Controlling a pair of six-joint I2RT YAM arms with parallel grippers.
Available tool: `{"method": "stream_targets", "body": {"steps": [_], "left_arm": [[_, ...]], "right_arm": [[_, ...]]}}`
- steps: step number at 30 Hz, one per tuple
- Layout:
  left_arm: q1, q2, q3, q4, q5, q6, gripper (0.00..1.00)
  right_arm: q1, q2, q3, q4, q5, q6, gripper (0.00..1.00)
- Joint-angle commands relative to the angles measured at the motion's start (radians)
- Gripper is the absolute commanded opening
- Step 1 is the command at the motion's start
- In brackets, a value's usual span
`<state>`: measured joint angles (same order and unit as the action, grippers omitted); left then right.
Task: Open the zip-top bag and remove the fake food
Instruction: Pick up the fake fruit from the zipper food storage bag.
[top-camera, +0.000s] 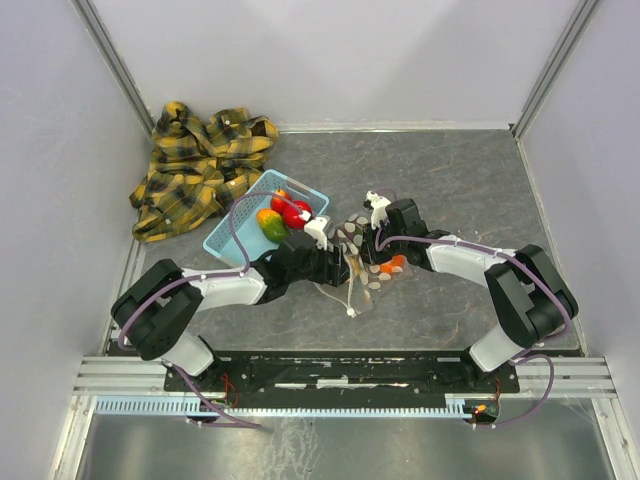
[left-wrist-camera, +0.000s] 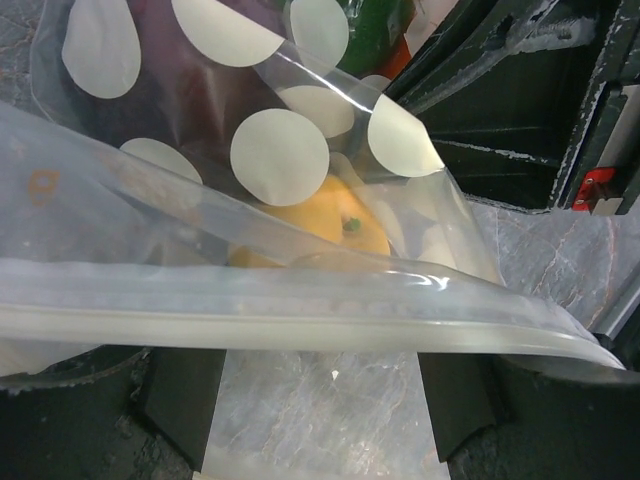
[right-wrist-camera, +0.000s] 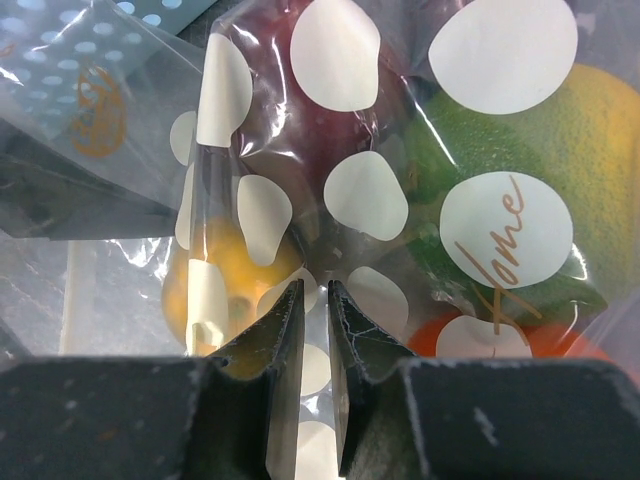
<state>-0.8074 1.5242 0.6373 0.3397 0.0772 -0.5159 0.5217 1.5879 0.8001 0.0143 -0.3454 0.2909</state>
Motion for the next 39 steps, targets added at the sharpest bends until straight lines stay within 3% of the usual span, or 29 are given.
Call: {"method": "stream_targets", "body": {"steps": [1, 32, 39], "left_arm": [[-0.010, 0.016, 0.054, 0.016, -0.037, 0.071, 0.79], [-0.022, 0.139, 0.125, -0.049, -0.086, 0.082, 0.80], [-0.022, 0.135, 0.128, -0.058, -0.085, 0.077, 0.72]], "right_arm": [[0.001, 0.010, 0.026, 0.051, -0.029, 0.008, 0.23], [0.003, 0.028, 0.024, 0.090, -0.076, 0.030, 0.22], [0.003, 0.023, 0.015, 0.089, -0.070, 0.029, 0.22]]}}
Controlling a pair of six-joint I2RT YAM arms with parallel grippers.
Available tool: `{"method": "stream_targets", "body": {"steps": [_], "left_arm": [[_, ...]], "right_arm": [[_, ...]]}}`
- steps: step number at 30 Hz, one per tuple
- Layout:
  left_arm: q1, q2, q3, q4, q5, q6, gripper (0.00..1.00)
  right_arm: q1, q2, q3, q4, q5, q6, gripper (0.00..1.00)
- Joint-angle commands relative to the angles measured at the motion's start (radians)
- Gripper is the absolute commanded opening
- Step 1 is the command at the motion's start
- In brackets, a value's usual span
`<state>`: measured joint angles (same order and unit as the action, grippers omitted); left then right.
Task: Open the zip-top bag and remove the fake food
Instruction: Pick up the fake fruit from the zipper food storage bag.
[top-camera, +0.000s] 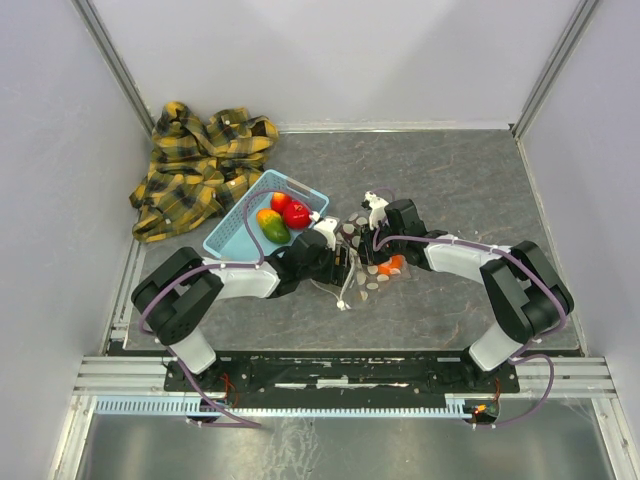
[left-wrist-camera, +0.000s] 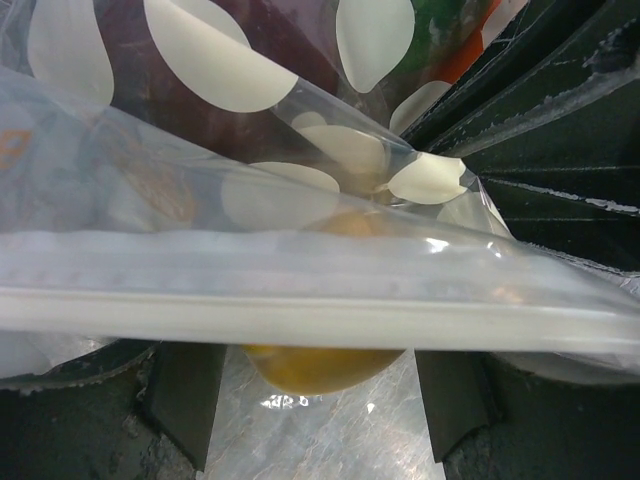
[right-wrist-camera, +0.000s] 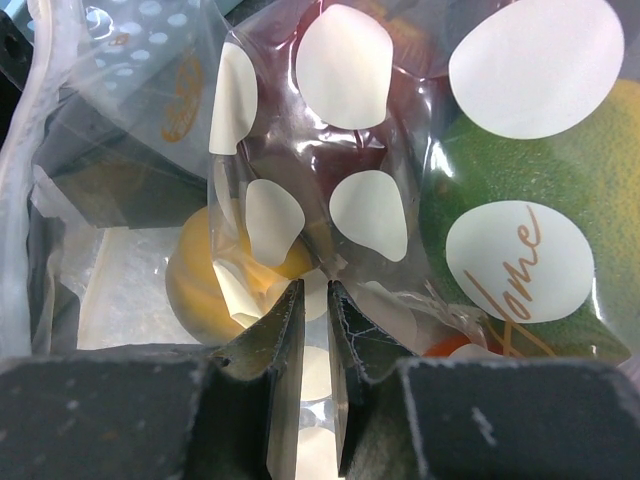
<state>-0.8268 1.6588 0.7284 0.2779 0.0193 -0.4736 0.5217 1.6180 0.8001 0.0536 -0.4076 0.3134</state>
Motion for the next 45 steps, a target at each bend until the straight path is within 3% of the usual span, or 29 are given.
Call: {"method": "stream_targets", "body": {"steps": [1, 13, 45], "left_arm": [[-0.003, -0.003, 0.035, 0.002, -0.025, 0.034, 0.70], [-0.003, -0.086, 0.010, -0.016, -0.024, 0.021, 0.52], [-0.003, -0.366, -0.066, -0.306, -0.054, 0.008, 0.45]], "right_arm": [[0.003, -0.009, 0.013, 0.049, -0.006, 0.007, 0.22], [0.002, -0.026, -0.002, 0.038, 0.017, 0.000, 0.22], [0.000, -0.223, -0.084, 0.004, 0.054, 0.004, 0.23]]}}
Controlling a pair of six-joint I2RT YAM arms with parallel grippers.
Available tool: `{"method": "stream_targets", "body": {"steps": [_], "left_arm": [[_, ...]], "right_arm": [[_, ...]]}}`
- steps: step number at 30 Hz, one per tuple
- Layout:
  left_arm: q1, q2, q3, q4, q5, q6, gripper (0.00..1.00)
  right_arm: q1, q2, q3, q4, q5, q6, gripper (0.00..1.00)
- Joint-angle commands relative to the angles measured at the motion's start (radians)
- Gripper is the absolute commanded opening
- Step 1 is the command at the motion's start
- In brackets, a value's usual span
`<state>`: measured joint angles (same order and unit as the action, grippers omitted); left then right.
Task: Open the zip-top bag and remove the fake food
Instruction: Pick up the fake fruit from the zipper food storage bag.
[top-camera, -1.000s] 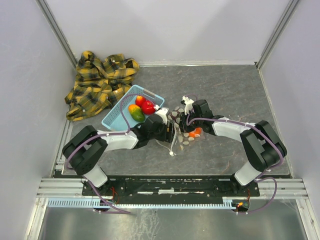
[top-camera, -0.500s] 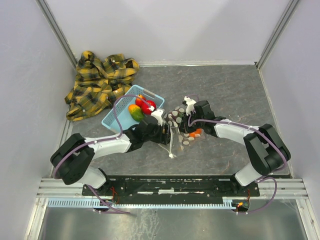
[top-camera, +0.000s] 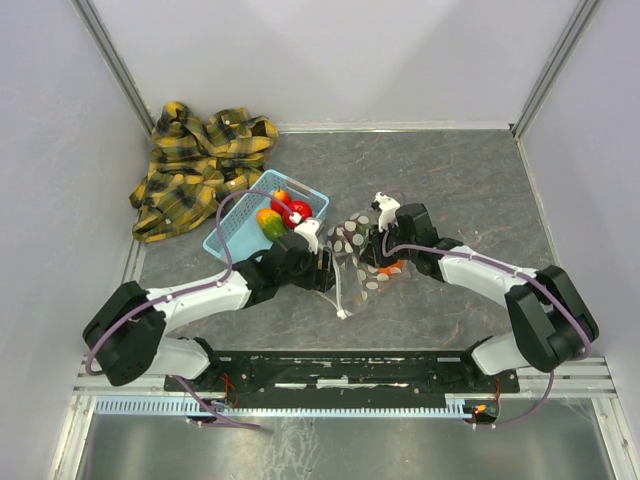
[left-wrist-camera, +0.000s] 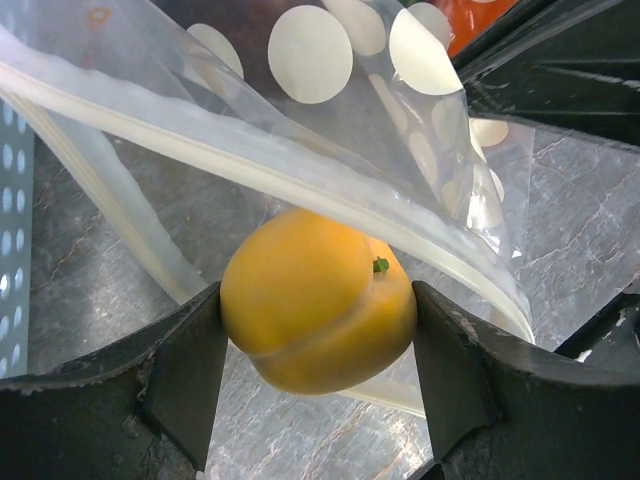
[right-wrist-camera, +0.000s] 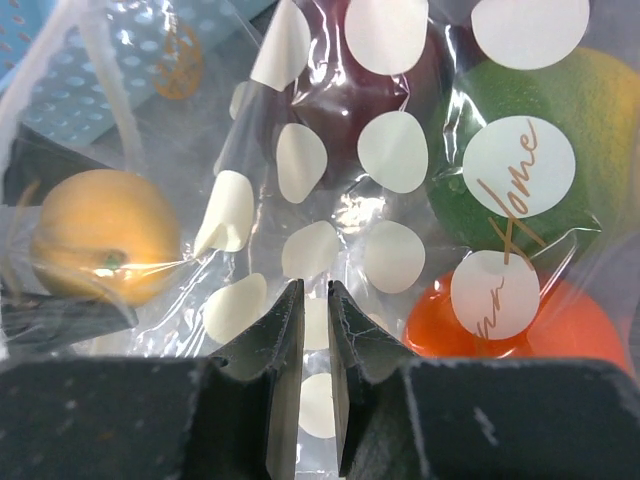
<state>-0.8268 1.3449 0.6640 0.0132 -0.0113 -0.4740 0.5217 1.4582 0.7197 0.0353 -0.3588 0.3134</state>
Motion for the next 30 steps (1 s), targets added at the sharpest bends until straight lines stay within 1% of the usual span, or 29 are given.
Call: {"method": "stream_targets", "body": {"steps": [1, 18, 30], "left_arm": [[-0.003, -0.060, -0.001, -0.049, -0.024, 0.006, 0.45], [-0.002, -0.122, 0.049, -0.226, -0.005, -0.001, 0.45], [-0.003, -0.174, 0.069, -0.351, -0.022, 0.004, 0.45]], "right_arm": [[0.001, -0.071, -0.007, 0.020, 0.005, 0.004, 0.23], [0.000, -0.169, -0.044, 0.005, 0.006, 0.016, 0.23], [0.000, -0.192, -0.058, 0.001, 0.008, 0.019, 0.24]]}}
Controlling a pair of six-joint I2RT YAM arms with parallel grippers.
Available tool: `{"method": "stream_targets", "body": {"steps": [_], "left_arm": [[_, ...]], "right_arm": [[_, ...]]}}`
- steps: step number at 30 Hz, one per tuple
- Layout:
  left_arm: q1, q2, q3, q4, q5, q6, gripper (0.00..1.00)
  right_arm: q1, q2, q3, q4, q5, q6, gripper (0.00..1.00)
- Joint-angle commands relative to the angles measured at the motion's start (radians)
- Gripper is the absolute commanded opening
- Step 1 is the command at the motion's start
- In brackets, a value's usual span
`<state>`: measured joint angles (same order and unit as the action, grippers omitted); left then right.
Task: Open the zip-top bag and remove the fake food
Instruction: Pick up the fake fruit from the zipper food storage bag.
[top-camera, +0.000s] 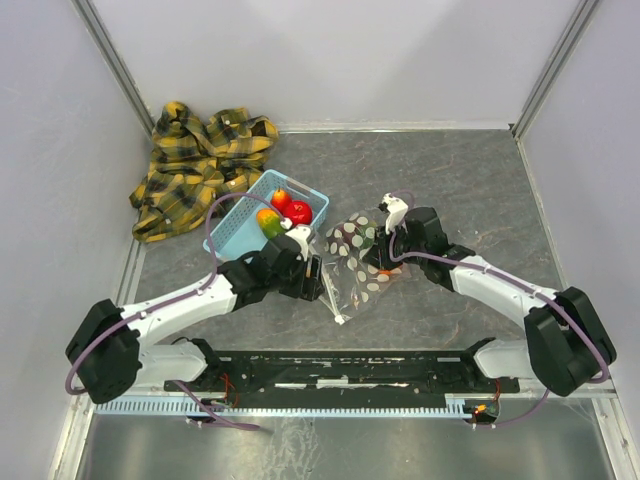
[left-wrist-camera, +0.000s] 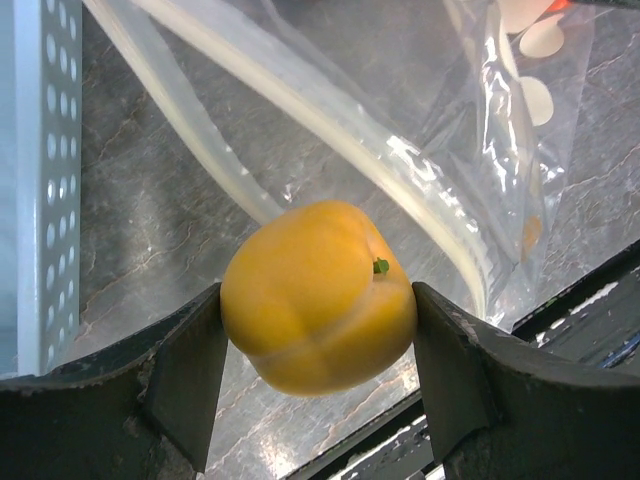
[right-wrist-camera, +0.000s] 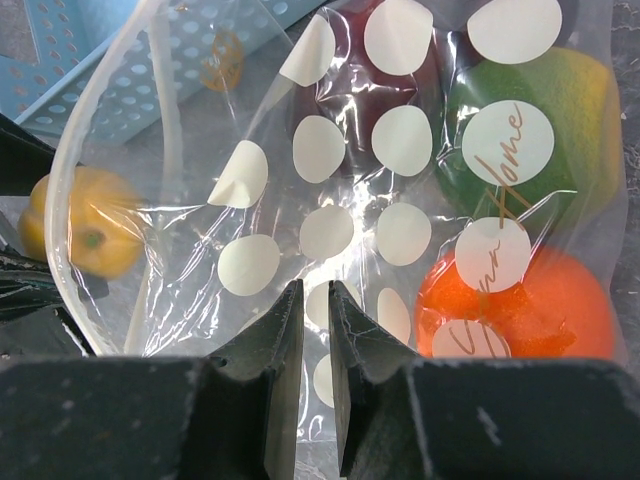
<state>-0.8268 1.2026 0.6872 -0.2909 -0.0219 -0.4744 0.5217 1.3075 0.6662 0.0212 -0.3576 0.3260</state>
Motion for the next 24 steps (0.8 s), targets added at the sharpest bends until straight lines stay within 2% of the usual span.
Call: {"method": "stream_targets", "body": {"steps": [1, 10, 24], "left_arm": [[-0.003, -0.037, 0.048, -0.059, -0.014, 0.005, 0.45], [-0.002, -0.122, 0.058, -0.128, -0.038, 0.014, 0.45], [0.029, -0.173, 0.158, -0.199, -0.126, 0.084, 0.45]], "right_arm": [[0.001, -0.045, -0.005, 0.012, 0.008, 0.006, 0.24], [0.001, -0.056, -0.005, 0.008, 0.004, 0.007, 0.24], [0.001, -0.078, -0.011, -0.001, -0.003, 0.008, 0.24]]}}
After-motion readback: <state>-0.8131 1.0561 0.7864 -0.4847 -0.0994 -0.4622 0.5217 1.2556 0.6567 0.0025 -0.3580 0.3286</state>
